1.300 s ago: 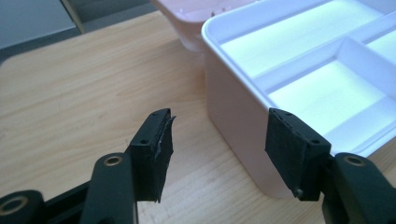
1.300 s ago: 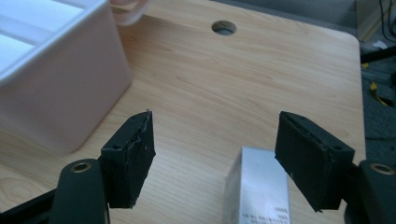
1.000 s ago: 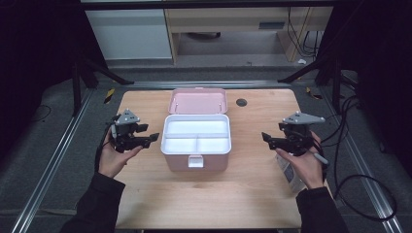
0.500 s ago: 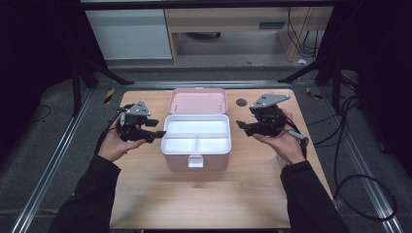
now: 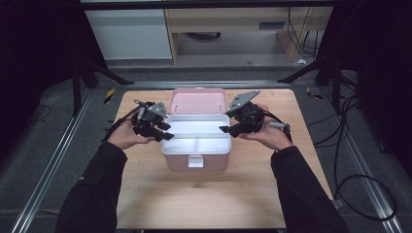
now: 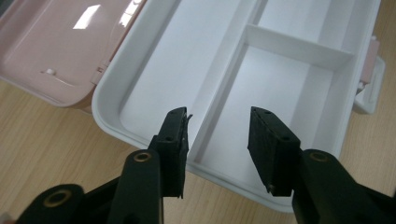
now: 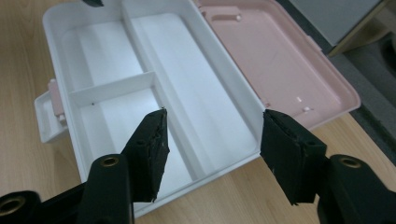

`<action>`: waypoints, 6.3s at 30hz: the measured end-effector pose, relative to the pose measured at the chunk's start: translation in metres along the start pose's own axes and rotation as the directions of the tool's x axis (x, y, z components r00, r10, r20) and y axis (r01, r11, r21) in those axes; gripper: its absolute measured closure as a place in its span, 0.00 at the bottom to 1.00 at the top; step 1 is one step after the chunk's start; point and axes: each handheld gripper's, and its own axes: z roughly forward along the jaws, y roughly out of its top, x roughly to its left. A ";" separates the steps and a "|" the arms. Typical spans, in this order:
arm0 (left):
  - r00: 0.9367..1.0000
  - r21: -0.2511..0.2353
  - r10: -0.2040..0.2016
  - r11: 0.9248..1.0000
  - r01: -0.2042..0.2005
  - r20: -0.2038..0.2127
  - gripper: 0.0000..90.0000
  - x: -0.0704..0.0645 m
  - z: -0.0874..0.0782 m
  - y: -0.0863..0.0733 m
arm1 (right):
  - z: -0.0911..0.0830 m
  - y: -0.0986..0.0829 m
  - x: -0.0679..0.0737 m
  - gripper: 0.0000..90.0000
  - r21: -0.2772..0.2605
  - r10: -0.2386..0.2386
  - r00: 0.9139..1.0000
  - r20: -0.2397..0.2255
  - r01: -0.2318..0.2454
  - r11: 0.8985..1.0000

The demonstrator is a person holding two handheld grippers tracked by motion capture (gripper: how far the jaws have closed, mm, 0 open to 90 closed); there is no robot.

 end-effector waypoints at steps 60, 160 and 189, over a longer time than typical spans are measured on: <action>0.969 0.307 0.179 0.925 -0.225 0.169 0.94 0.031 0.045 0.041 | 0.062 0.003 -0.022 0.95 0.351 -0.070 0.966 -0.250 0.157 0.923; 0.997 0.110 -0.065 0.992 0.058 0.053 0.64 -0.106 0.047 -0.063 | 0.012 -0.091 0.100 0.64 0.166 0.094 0.993 -0.076 -0.080 0.983; 0.872 -0.090 -0.441 0.898 0.432 -0.211 0.35 -0.063 0.033 -0.110 | -0.070 -0.151 0.015 0.26 -0.034 0.454 0.763 0.461 -0.496 0.868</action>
